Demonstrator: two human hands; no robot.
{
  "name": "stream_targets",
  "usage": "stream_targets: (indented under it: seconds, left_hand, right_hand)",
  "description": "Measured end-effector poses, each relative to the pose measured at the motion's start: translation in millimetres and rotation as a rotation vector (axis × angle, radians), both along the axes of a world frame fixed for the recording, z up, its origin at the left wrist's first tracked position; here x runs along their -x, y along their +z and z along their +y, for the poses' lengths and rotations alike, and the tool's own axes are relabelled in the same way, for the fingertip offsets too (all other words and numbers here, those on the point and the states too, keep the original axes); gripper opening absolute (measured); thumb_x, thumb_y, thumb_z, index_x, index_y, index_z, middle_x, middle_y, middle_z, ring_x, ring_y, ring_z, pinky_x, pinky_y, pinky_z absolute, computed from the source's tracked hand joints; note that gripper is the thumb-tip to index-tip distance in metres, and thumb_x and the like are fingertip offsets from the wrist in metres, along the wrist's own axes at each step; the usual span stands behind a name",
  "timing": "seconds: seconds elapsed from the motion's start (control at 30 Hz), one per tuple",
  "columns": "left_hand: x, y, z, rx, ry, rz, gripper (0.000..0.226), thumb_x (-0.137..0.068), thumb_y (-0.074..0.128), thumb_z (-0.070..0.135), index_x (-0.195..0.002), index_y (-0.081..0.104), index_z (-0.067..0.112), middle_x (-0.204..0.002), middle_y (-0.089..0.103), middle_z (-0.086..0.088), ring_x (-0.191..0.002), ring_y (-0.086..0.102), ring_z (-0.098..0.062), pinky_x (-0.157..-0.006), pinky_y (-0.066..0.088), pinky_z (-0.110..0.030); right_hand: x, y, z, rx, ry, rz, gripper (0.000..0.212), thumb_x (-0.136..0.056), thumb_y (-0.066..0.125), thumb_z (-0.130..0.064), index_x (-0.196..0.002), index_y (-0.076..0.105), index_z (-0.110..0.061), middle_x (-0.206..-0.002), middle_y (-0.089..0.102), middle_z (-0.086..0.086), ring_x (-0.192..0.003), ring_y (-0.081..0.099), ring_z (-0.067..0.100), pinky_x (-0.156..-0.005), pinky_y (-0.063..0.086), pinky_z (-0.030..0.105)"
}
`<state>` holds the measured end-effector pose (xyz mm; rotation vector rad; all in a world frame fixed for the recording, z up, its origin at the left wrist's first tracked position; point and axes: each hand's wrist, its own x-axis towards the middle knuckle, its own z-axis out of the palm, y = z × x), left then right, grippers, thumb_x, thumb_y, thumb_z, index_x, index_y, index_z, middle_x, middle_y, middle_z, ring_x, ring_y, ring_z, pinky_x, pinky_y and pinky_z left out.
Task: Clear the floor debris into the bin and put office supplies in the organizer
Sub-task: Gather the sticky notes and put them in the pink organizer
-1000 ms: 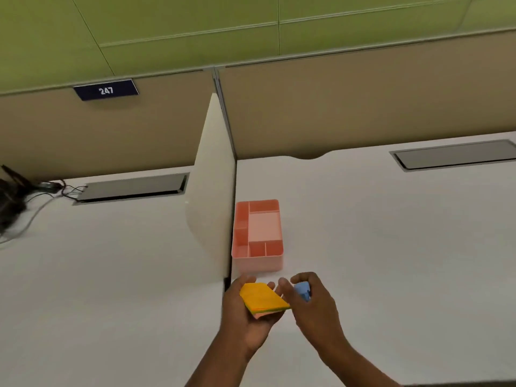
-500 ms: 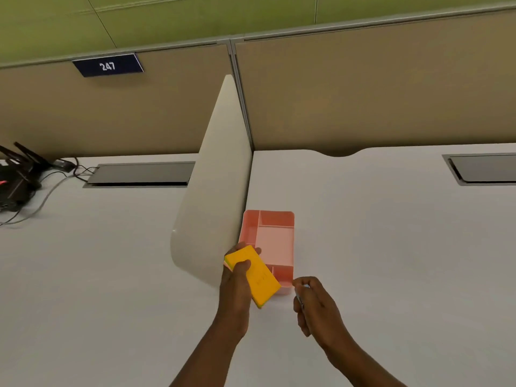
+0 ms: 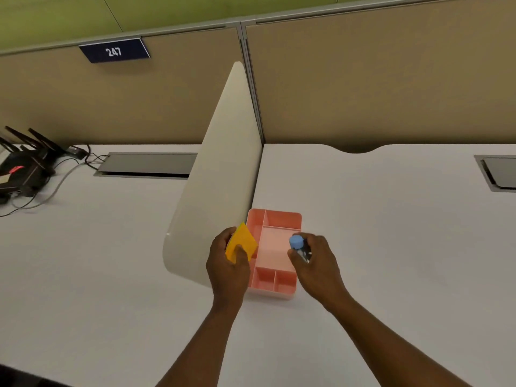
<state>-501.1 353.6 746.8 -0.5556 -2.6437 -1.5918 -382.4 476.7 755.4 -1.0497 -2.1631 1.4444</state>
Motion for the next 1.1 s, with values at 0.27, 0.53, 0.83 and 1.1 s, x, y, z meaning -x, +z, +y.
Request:
stream_targets:
  seconds: [0.27,0.53,0.83,1.1]
  left_hand:
    - [-14,-15,7,-0.017,0.220,-0.067,0.027,-0.092,0.057,0.006,-0.119,0.057,0.010,-0.115,0.062,-0.008,-0.101,0.056,-0.019,-0.088,0.050,-0.035]
    - [-22,-28,-2,0.111,0.218,-0.109,0.028,-0.087,0.058,-0.001,-0.113,0.057,0.010,-0.105,0.062,-0.006,-0.096,0.060,-0.028,-0.078,0.052,-0.033]
    - [-21,-44,-8,0.351,0.107,-0.110,0.039,-0.091,0.060,0.008,-0.129,0.054,0.014,-0.113,0.064,-0.007,-0.105,0.060,-0.023,-0.087,0.054,-0.031]
    - [-20,-49,-15,0.458,0.009,0.022,0.023,-0.089,0.063,0.012,-0.112,0.066,0.011,-0.100,0.065,-0.004,-0.090,0.053,-0.012,-0.072,0.046,-0.018]
  right_hand:
    - [47,-8,46,-0.042,-0.143,0.137,0.033,-0.090,0.065,-0.017,-0.120,0.054,-0.018,-0.118,0.061,-0.003,-0.103,0.059,0.014,-0.088,0.051,0.025]
    - [70,-29,63,-0.179,0.025,0.093,0.034,-0.089,0.066,-0.013,-0.119,0.051,-0.018,-0.117,0.063,0.000,-0.102,0.063,0.018,-0.089,0.052,0.031]
    - [70,-56,72,-0.440,0.323,-0.205,0.021,-0.098,0.048,-0.022,-0.118,0.053,-0.018,-0.111,0.062,0.003,-0.096,0.058,0.019,-0.076,0.041,0.027]
    - [81,-52,71,-0.664,0.415,-0.337,0.019,-0.097,0.049,-0.019,-0.116,0.049,-0.017,-0.105,0.058,0.007,-0.089,0.056,0.021,-0.065,0.043,0.030]
